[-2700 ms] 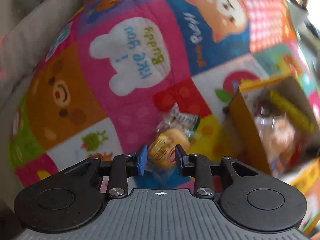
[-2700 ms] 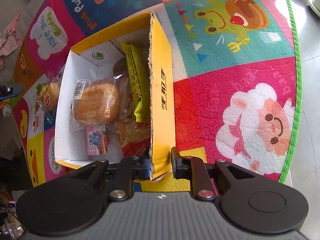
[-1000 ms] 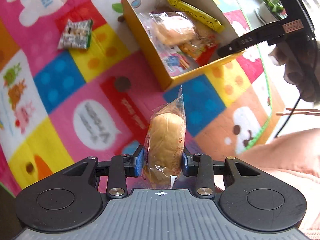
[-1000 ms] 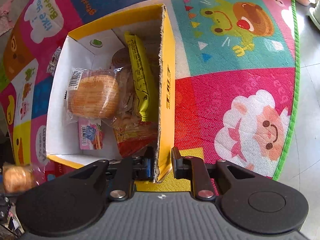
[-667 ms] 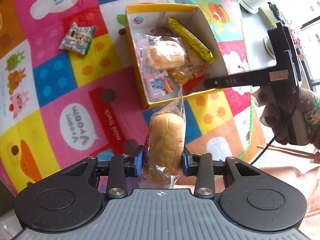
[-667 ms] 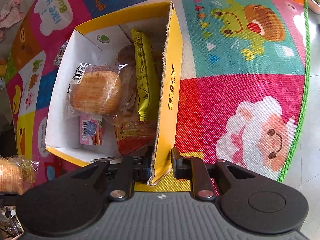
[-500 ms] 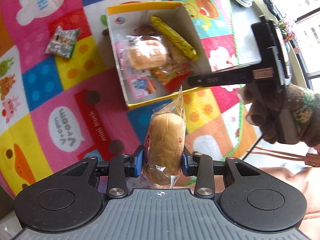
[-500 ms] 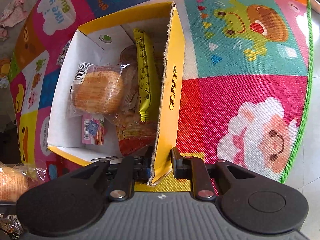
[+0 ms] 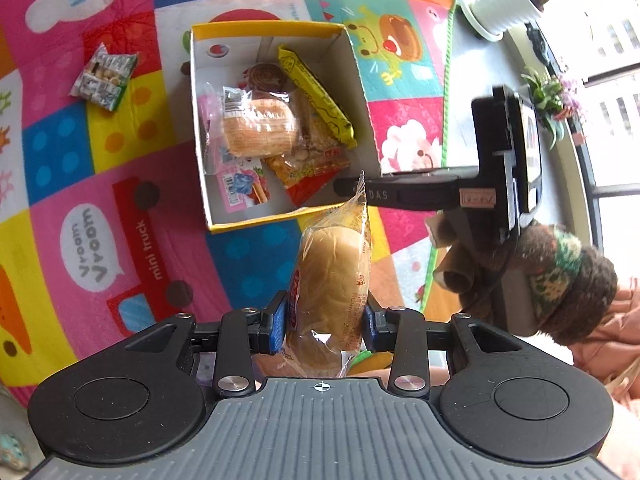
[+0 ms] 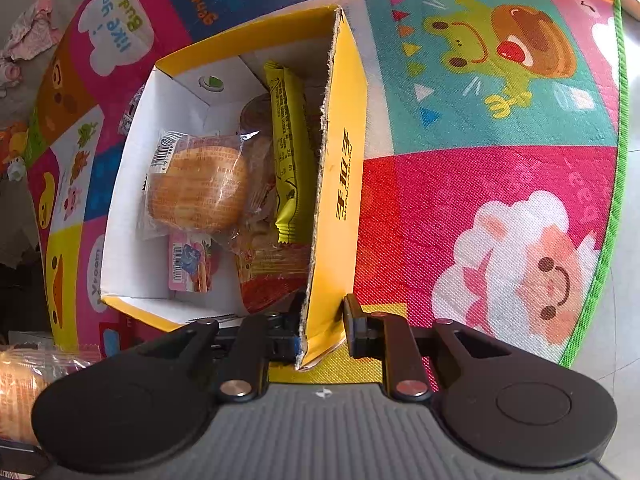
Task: Organize objects
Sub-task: 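Lift the bun and carry it toward the box with the left gripper, then lower the bun into the box and open the left gripper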
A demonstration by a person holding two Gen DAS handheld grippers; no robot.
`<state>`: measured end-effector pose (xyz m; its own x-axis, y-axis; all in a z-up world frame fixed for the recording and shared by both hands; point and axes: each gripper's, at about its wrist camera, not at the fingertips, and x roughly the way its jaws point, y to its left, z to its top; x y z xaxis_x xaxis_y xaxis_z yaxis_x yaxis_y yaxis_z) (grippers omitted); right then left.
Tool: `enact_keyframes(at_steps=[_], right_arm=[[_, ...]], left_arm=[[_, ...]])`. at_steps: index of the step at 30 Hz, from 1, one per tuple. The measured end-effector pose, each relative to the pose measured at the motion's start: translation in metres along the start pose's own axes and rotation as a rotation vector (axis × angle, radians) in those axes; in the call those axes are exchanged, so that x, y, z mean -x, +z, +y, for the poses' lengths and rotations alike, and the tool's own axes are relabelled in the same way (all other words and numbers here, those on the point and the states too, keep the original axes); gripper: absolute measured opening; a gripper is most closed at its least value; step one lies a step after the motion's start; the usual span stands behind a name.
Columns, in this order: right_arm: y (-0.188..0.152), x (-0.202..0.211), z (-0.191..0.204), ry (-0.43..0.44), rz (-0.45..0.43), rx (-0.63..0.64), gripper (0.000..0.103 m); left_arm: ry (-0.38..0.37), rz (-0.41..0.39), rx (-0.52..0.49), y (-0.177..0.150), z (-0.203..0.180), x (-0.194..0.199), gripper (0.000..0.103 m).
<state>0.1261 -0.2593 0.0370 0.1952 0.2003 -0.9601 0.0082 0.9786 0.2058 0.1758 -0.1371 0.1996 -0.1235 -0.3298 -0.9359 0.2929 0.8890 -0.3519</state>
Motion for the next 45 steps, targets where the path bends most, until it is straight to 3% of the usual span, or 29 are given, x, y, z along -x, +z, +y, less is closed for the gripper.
enact_keyframes(at_steps=[11, 21, 28, 37, 45], right_arm=[[0.000, 0.004, -0.002, 0.006, -0.023, -0.016, 0.019], [-0.004, 0.008, -0.001, 0.005, -0.029, -0.010, 0.019], [-0.004, 0.009, -0.002, 0.013, -0.033, -0.012, 0.019], [-0.005, 0.010, -0.007, 0.030, -0.039, -0.030, 0.019], [-0.001, 0.004, -0.006, 0.019, -0.031, -0.032, 0.019]], left_arm=[[-0.082, -0.070, 0.147, 0.017, 0.002, 0.019, 0.040], [-0.177, -0.306, 0.509, 0.072, 0.026, 0.019, 0.040], [-0.229, -0.415, 0.745, 0.075, 0.037, 0.015, 0.046], [-0.276, -0.471, 0.812, 0.075, 0.045, 0.017, 0.046], [-0.181, -0.456, 0.807, 0.061, 0.079, 0.022, 0.046]])
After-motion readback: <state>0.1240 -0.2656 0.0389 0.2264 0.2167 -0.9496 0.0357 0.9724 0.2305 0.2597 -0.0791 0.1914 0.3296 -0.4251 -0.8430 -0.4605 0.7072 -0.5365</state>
